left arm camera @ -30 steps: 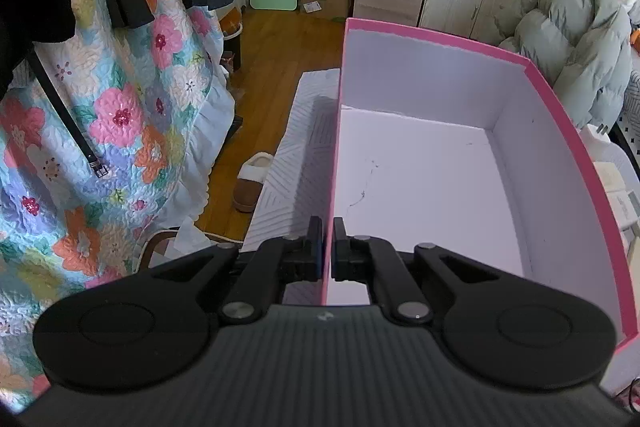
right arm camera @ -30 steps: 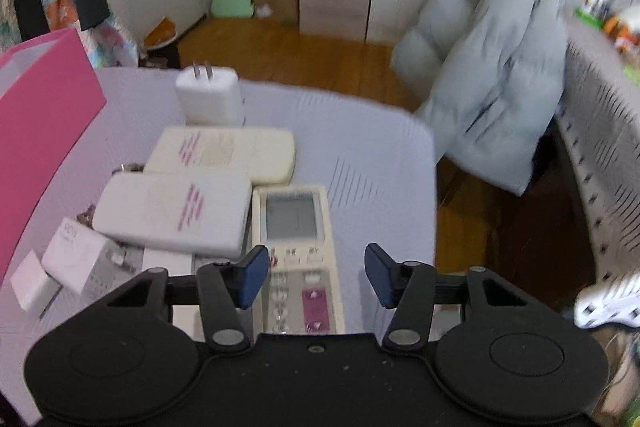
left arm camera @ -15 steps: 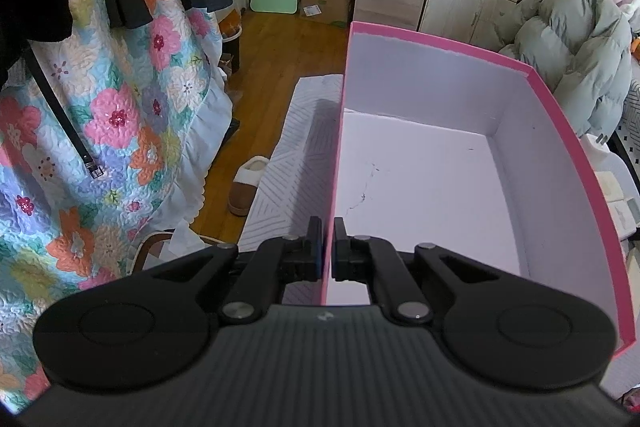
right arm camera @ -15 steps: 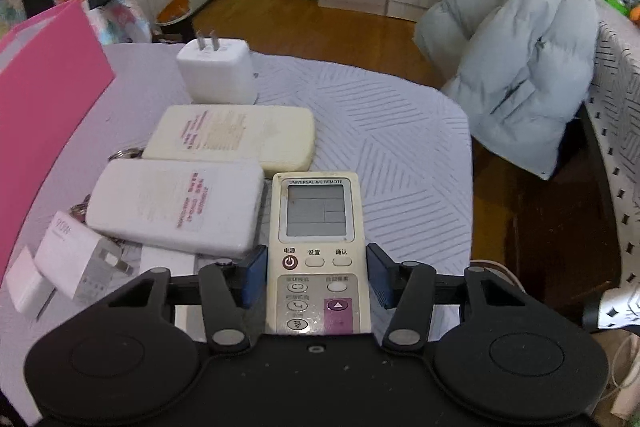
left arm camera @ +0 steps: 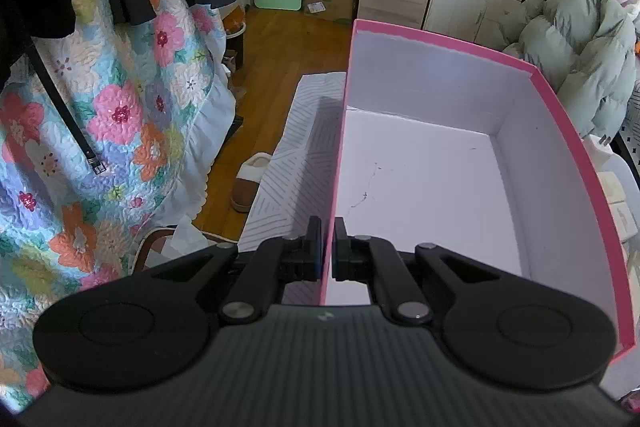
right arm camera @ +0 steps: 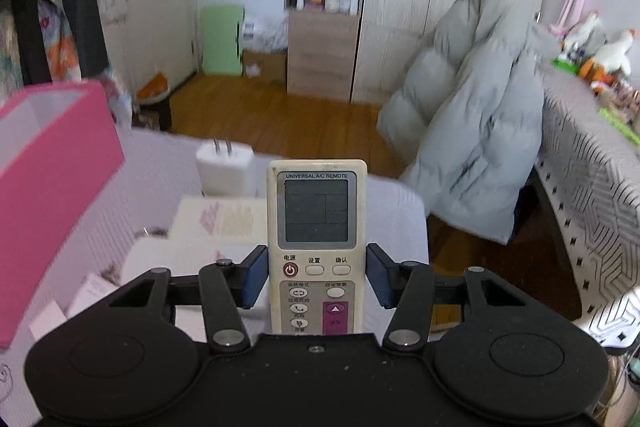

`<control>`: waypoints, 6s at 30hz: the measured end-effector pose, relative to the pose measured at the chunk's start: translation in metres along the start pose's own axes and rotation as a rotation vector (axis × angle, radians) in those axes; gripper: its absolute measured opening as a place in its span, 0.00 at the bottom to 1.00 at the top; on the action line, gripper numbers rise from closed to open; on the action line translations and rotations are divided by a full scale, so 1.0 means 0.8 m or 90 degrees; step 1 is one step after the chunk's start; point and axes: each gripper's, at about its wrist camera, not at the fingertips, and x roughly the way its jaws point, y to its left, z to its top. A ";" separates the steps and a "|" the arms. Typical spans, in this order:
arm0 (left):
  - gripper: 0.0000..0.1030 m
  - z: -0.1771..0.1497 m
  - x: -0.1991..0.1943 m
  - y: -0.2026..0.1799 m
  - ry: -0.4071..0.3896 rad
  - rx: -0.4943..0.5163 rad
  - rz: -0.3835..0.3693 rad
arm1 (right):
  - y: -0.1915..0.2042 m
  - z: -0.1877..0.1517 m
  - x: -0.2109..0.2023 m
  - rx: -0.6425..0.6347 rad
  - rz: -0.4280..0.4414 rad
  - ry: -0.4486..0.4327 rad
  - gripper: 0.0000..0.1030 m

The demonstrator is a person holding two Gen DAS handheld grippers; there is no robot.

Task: Organize rigid objects
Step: 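Grasp the cream air-conditioner remote with the right tool and lift it, then carry the remote into the pink box and open the right tool, then move the right tool back over the table toward the second remote, then grasp the second cream remote with the right tool and lift it, then carry the second remote into the pink box and release it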

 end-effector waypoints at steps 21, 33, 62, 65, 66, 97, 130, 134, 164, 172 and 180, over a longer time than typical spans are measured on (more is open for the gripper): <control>0.04 -0.004 0.000 0.005 0.002 -0.020 -0.021 | 0.182 0.150 0.014 0.065 0.496 0.051 0.56; 0.06 -0.002 0.002 0.015 0.001 -0.041 -0.051 | 0.321 0.099 0.148 0.226 0.505 0.395 0.56; 0.08 -0.005 0.002 0.022 -0.008 -0.060 -0.074 | 0.209 0.116 0.003 0.211 0.501 0.322 0.59; 0.08 -0.004 0.002 0.020 -0.005 -0.054 -0.071 | 0.172 0.105 -0.025 0.220 0.463 0.300 0.60; 0.08 -0.003 0.002 0.019 -0.005 -0.051 -0.069 | 0.156 0.100 -0.033 0.225 0.449 0.292 0.60; 0.07 -0.005 0.002 0.016 -0.005 -0.030 -0.055 | 0.038 -0.078 0.001 0.264 0.128 0.300 0.66; 0.05 -0.004 0.003 0.004 -0.007 -0.008 -0.042 | 0.063 -0.062 0.035 0.132 0.061 0.241 0.77; 0.06 -0.003 0.003 0.005 -0.004 -0.014 -0.043 | 0.059 -0.061 0.034 0.132 0.035 0.212 0.61; 0.06 -0.007 0.001 0.005 -0.008 -0.022 -0.041 | 0.080 0.038 -0.118 0.045 0.224 -0.088 0.56; 0.06 -0.007 0.000 0.005 -0.006 -0.021 -0.044 | 0.139 0.100 -0.132 -0.022 0.389 -0.189 0.56; 0.06 -0.005 0.001 0.009 -0.006 -0.013 -0.046 | 0.245 0.137 -0.018 -0.044 0.431 -0.117 0.56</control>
